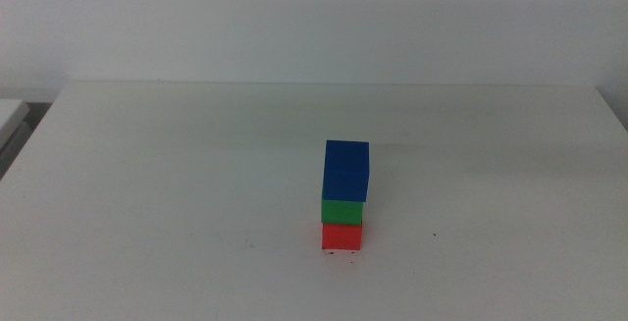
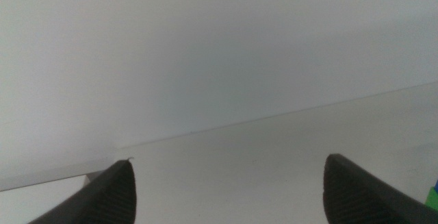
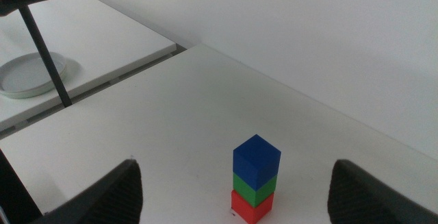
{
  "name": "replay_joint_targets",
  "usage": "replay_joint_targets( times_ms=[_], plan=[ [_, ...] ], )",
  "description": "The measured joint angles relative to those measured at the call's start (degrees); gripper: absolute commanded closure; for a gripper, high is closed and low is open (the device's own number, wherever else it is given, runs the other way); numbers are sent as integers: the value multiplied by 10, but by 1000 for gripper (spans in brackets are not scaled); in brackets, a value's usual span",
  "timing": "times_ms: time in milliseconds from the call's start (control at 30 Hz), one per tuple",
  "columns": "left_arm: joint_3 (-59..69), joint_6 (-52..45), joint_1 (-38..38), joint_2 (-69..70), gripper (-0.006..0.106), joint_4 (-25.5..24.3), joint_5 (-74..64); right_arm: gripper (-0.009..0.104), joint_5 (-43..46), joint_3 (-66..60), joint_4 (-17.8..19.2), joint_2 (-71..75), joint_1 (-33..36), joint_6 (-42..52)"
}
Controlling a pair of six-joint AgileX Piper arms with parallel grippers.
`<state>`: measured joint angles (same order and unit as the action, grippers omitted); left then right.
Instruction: Stack red cubes first, then green, then blue cubes in a specific spot.
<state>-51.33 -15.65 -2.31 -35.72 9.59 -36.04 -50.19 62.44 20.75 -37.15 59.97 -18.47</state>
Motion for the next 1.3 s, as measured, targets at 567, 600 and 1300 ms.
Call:
replay_joint_targets(
  times_ms=[567,600,1300],
  plan=[
    [310,-1,0,194,7,0,257,14,412,-339,-182,19,-233,-1],
    [331,-2,0,213,7,0,256,14,420,-366,-183,32,-250,-1],
    [514,-2,0,355,7,-2,285,14,418,-622,-155,369,-585,-1]
  ],
)
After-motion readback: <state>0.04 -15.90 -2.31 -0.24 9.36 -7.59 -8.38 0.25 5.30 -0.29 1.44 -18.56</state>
